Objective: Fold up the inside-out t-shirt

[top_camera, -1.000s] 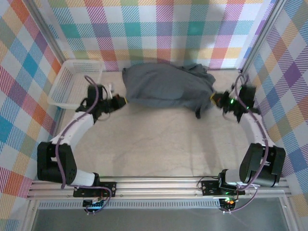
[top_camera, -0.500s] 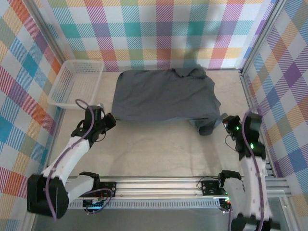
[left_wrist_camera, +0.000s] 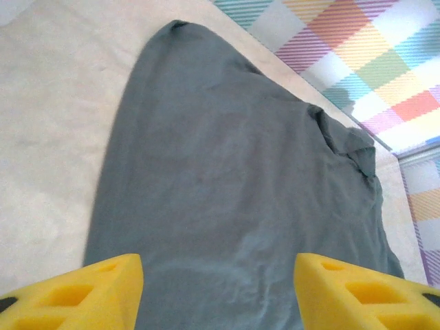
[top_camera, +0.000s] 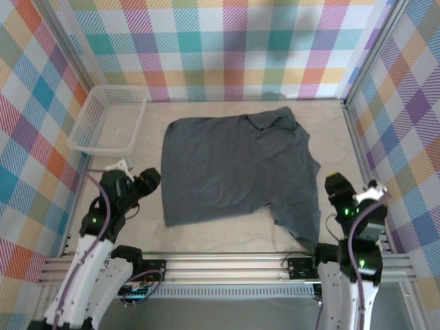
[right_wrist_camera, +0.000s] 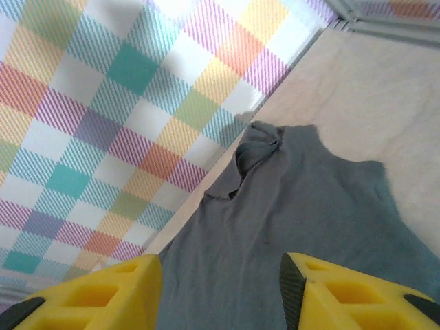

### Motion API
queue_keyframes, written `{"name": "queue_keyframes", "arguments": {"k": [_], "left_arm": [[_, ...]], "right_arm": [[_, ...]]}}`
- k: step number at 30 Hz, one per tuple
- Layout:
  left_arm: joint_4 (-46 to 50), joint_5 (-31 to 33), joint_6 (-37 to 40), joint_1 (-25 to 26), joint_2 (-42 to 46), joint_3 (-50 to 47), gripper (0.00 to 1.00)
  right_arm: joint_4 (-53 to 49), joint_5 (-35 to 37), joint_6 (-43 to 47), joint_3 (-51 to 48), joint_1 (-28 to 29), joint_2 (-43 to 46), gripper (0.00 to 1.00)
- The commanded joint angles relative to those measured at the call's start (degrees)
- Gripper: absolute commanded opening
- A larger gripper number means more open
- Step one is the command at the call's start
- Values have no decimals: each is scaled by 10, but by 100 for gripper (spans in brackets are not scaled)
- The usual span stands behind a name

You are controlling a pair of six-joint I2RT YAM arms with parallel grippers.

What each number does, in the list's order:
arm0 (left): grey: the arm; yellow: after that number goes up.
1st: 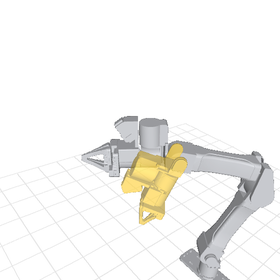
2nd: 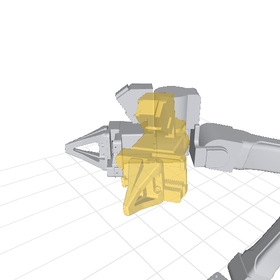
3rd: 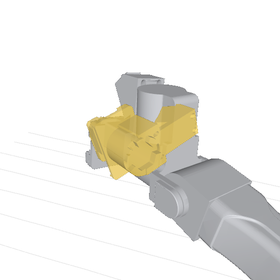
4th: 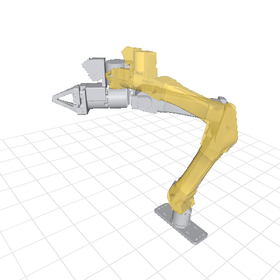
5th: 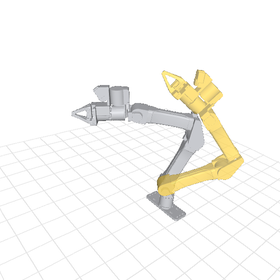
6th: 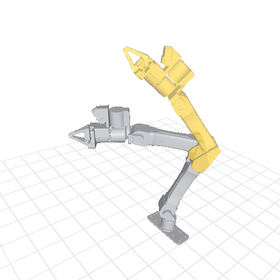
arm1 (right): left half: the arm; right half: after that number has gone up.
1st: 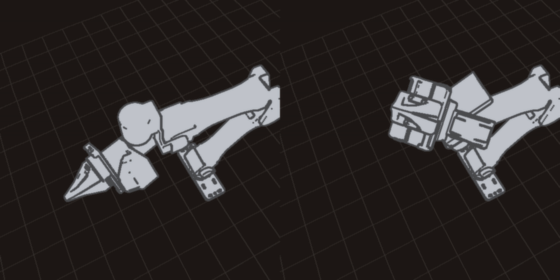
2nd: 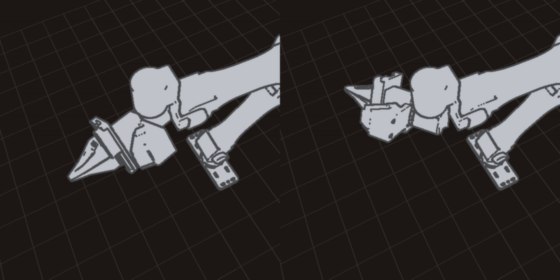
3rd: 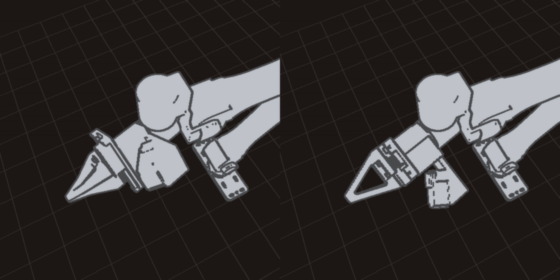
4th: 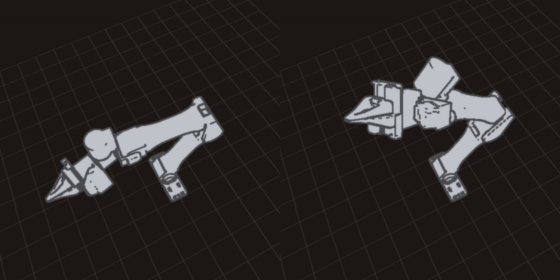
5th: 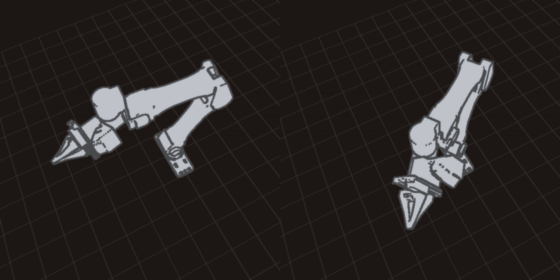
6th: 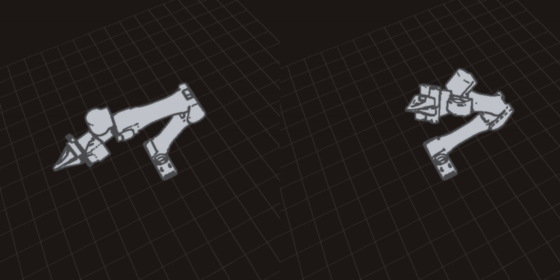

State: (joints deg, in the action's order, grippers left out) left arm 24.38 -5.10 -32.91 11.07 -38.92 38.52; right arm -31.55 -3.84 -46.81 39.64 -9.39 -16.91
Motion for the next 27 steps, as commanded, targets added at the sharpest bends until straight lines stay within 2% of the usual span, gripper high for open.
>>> {"name": "queue_keyframes", "arguments": {"k": [1,3,4,6,8,9,10,12,13,17,27], "left_arm": [[-79,-26,33,29,-144,67,58],[-79,-23,43,38,-260,128,56],[-79,-18,41,36,-331,162,51],[-69,-18,38,32,-444,228,36],[-65,-25,36,28,-544,292,14],[-67,-34,37,26,-583,316,8],[-62,-37,38,24,-625,346,3],[-46,-37,46,20,-691,400,0],[-33,-31,49,19,-719,427,0],[15,-19,60,6,-815,517,0],[99,-50,74,-48,-1005,713,0]], "right_arm": [[106,-100,69,45,3,-186,45],[90,-133,92,92,7,-326,36],[80,-149,109,119,13,-399,32],[58,-149,139,170,32,-514,29],[40,-142,156,213,50,-614,24],[35,-139,156,227,55,-651,20],[35,-140,153,239,59,-692,11],[28,-150,150,264,65,-756,2],[31,-152,151,272,67,-783,0],[37,-123,131,284,70,-847,0],[110,-80,24,178,98,-847,0]]}}
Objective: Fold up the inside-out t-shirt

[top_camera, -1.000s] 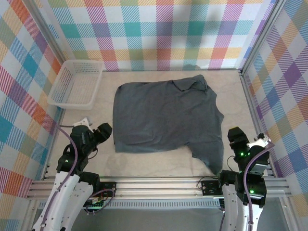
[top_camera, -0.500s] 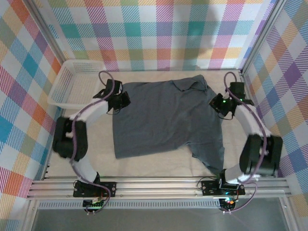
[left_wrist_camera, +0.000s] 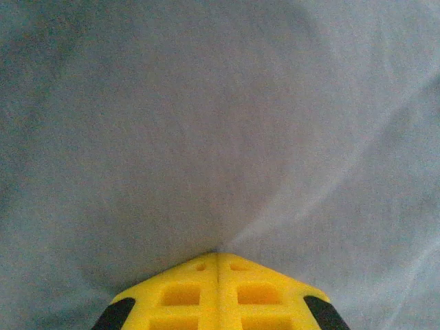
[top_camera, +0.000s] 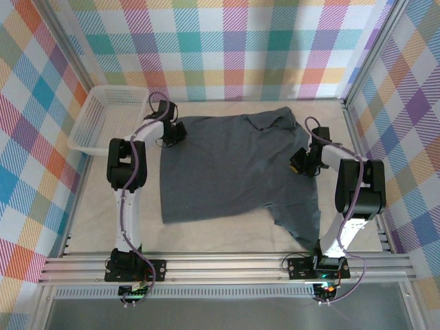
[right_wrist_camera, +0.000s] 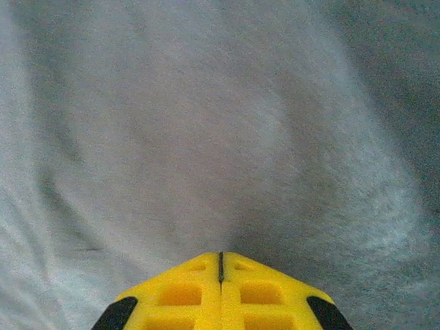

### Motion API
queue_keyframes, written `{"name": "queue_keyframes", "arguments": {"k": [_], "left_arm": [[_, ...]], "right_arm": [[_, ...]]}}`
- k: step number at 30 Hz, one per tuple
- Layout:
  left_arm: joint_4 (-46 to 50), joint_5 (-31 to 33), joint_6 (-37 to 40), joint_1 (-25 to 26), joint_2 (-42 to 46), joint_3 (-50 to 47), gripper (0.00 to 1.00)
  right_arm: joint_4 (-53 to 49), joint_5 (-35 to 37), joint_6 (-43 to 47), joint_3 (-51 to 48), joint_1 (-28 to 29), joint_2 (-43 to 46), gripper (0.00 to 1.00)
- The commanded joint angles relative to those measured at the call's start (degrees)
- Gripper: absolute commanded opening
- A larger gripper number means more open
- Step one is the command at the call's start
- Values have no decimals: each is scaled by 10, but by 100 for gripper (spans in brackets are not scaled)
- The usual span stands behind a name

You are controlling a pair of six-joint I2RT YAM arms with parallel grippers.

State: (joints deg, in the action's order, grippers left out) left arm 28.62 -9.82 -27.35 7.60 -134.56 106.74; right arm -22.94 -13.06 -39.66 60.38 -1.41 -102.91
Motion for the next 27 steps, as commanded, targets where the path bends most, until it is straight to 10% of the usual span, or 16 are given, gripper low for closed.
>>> {"name": "queue_keyframes", "arguments": {"k": [1,9,18,27], "left_arm": [[65,-7,22,-18,-66,56,0],[54,-63,39,-36,-59,104,9],[-182,-122,-18,-14,364,-320,50],[-73,-71,-1,-5,645,-586,69]], "right_arm": [[29,14,-58,-36,25,12,0],[8,-6,-48,25,32,-29,0],[-61,158,-42,-135,8,300,23],[-67,102,-3,-289,-47,392,28]]}}
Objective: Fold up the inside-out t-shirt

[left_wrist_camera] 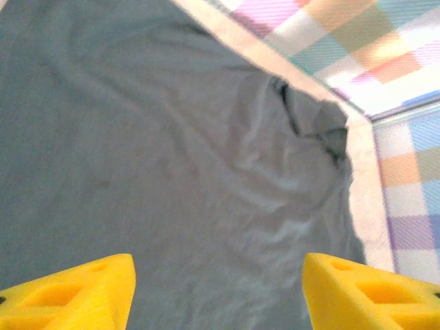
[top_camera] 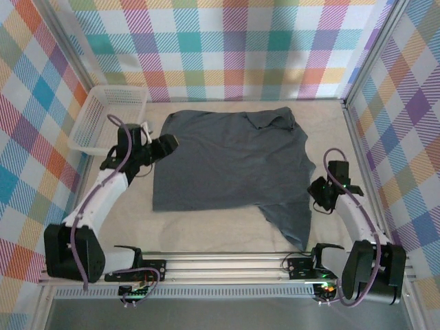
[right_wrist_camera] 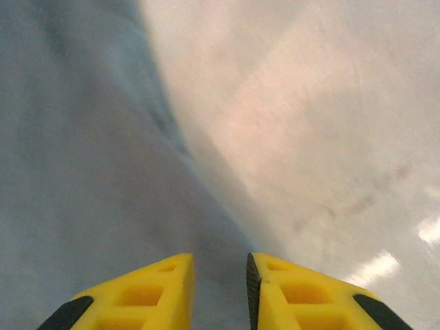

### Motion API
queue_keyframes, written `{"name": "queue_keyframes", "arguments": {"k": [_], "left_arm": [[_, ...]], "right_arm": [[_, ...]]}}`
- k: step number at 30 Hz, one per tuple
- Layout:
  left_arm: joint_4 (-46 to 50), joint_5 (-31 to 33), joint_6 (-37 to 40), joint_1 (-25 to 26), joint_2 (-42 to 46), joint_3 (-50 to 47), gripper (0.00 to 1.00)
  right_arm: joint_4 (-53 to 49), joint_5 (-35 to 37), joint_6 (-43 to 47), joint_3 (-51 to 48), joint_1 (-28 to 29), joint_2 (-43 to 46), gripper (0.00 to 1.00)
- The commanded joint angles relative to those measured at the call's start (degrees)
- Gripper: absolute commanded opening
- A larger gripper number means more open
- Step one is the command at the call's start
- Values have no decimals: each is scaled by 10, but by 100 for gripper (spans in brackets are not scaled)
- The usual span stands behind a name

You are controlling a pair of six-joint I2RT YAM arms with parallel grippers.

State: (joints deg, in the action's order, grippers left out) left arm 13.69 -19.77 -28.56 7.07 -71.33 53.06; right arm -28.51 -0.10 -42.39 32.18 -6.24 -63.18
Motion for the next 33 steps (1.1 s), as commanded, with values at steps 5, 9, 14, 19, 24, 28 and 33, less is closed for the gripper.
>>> {"name": "queue_keyframes", "arguments": {"k": [5,9,14,19,24,28,33], "left_arm": [[135,59,10,0,58,-108,83],[174,115,-24,0,67,-134,97],[224,176,-94,1,75,-162,94],[273,168,-129,6,66,-176,63],[256,149,-139,7,-4,-174,52],[213,136,-151,7,-45,-178,53],[184,140,-157,7,-49,-179,45]], "right_arm": [[33,-77,34,-21,7,-49,28],[56,-56,31,-24,10,-65,21],[35,-48,35,-12,14,-64,0],[-3,-25,17,-11,28,1,0],[-10,-23,12,-6,39,5,0],[-8,-26,9,-4,45,0,0],[-9,-26,10,-5,49,1,0]]}}
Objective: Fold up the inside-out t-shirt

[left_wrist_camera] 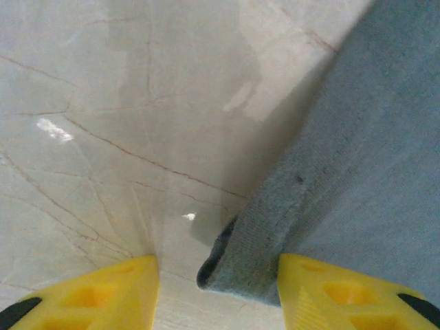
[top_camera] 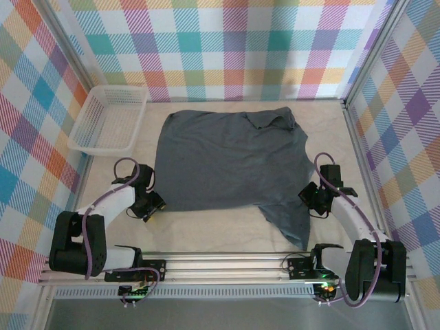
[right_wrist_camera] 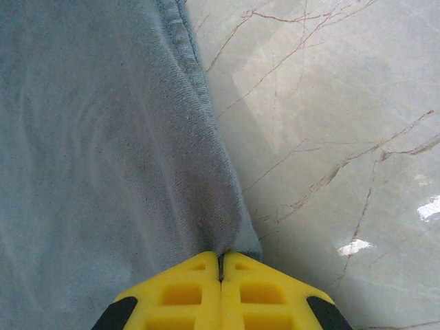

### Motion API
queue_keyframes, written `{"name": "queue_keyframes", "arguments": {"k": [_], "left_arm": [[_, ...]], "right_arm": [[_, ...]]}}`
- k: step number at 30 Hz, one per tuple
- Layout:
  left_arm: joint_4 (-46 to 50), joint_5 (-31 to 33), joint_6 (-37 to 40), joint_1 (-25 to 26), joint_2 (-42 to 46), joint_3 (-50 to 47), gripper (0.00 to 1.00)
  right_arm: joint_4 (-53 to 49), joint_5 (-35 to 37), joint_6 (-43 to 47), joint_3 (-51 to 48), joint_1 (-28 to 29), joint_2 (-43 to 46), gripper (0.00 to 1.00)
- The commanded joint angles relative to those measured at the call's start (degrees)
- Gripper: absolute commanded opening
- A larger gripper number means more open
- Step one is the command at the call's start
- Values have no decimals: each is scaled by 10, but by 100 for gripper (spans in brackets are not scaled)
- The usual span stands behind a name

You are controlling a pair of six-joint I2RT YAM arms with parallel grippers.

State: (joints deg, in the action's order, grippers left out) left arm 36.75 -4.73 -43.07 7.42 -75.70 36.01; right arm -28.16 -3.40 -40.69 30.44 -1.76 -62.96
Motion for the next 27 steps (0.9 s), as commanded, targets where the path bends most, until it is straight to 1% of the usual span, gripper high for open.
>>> {"name": "queue_keyframes", "arguments": {"k": [1,5,7,12,17,20,27], "left_arm": [[-47,-8,-13,3,-5,-7,42],[-45,-6,-10,3,-4,-5,32],[-43,-8,-10,3,1,-5,31],[-22,1,-9,3,30,-1,31],[-6,10,-10,4,53,-2,34],[-10,22,-10,3,44,-8,35],[-45,-5,-16,3,13,-19,37]], "right_arm": [[-13,7,-6,13,5,0,0],[-15,9,-5,12,8,2,0],[-14,10,-5,14,9,1,0],[-12,9,-7,16,15,-6,0],[-9,9,-9,20,20,-15,0],[-9,10,-10,21,21,-16,0],[-15,15,-7,22,22,-12,0]]}}
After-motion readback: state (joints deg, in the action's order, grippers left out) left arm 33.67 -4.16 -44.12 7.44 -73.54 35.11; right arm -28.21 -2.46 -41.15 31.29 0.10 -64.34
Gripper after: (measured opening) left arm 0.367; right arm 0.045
